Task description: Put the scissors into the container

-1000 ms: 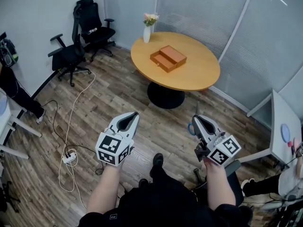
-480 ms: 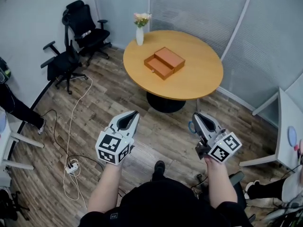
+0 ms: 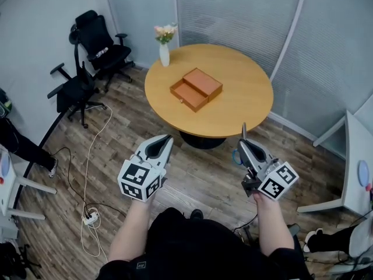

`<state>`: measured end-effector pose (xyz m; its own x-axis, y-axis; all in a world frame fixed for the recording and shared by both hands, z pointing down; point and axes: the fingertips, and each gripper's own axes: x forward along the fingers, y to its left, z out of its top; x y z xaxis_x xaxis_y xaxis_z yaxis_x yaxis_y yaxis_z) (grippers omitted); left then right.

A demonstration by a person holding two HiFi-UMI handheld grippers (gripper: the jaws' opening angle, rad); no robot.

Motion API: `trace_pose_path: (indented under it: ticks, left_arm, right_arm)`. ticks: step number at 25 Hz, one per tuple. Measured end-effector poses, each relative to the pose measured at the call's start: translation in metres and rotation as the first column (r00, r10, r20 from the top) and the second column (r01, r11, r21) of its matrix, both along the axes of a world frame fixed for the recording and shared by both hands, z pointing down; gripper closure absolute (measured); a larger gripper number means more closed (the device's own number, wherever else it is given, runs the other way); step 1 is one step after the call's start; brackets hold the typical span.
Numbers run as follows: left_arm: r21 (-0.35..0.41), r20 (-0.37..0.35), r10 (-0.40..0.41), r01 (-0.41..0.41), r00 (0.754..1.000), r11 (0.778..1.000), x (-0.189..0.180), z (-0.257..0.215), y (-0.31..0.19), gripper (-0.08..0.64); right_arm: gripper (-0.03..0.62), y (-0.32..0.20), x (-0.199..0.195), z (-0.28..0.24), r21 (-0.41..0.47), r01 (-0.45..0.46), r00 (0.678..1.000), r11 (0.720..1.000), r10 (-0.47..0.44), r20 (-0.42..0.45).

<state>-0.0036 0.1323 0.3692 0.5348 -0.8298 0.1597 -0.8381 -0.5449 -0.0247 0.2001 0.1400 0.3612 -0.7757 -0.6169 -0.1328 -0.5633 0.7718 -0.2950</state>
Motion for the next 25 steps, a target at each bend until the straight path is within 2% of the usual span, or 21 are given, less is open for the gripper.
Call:
trace_pose_path:
  ticks: [6, 11, 17, 25]
  left_arm:
    - [-0.008, -0.015, 0.021, -0.021, 1.000, 1.000, 0.004, 0.008, -0.036, 0.538]
    - [-0.026, -0.036, 0.032, -0.032, 0.999, 0.999, -0.005, 0.023, -0.084, 0.538]
    - [-0.053, -0.061, 0.031, -0.034, 0.998, 0.998, -0.041, 0.034, -0.163, 0.538]
    - [-0.059, -0.055, 0.058, -0.061, 0.997, 0.996, -0.101, 0.030, -0.276, 0.538]
  right_arm:
    - [0.551, -0.031, 0.003, 0.004, -0.005, -0.018, 1.000, 1.000, 0.018, 0.009]
    - [0.551, -0.077, -0.008, 0.016, -0.031, -0.023, 1.000, 0.999, 0.023, -0.009]
    - [0.551, -0.158, -0.040, 0.030, -0.069, -0.036, 0.999, 0.997, 0.033, -0.037]
    - [0.551, -0.265, -0.101, 0.037, -0.102, -0.063, 0.996, 0.993, 0.057, -0.066]
